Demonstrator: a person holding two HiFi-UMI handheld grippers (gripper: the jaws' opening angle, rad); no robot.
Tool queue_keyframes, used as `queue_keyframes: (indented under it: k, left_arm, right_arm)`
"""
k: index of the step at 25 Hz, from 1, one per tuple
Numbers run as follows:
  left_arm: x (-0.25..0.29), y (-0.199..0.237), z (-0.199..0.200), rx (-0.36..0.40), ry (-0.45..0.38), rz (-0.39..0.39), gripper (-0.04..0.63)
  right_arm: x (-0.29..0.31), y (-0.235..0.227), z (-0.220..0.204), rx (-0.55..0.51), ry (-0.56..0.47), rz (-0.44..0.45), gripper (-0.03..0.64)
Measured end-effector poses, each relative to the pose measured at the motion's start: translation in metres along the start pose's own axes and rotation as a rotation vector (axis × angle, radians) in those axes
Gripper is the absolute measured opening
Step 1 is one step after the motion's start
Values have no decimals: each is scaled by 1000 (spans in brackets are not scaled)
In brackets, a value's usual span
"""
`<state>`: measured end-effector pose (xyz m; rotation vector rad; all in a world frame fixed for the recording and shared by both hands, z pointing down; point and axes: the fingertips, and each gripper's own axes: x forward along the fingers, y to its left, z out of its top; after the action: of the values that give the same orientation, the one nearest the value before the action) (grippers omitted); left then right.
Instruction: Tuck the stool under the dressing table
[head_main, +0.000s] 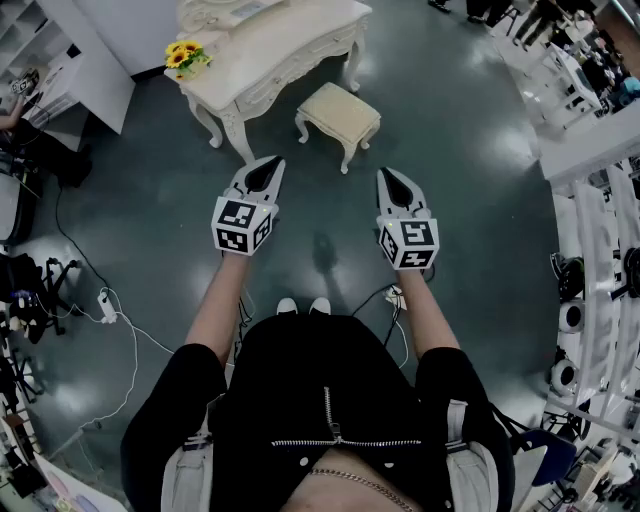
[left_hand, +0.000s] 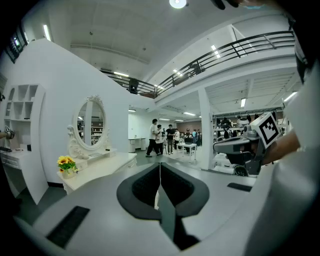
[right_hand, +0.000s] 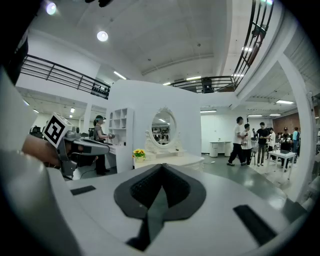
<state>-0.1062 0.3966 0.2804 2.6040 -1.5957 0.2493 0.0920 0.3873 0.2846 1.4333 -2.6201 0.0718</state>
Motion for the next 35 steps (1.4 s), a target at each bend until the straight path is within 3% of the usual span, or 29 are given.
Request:
queue_keyframes:
  k: [8, 19, 25, 35]
  left_arm:
    - [-6, -7, 2, -3, -10, 2, 23]
    - [5, 0, 0, -11, -16, 24, 23]
    - [42, 30, -3, -23, -16, 16, 23]
    - [155, 98, 9, -25, -7, -61, 23]
  right_arm:
    - [-5, 10, -2, 14, -14, 62, 6]
    - [15, -2, -2, -6, -24, 44, 6]
    - [56, -15, -9, 8, 1, 38, 6]
    - [168, -73, 12, 34, 20, -21, 6]
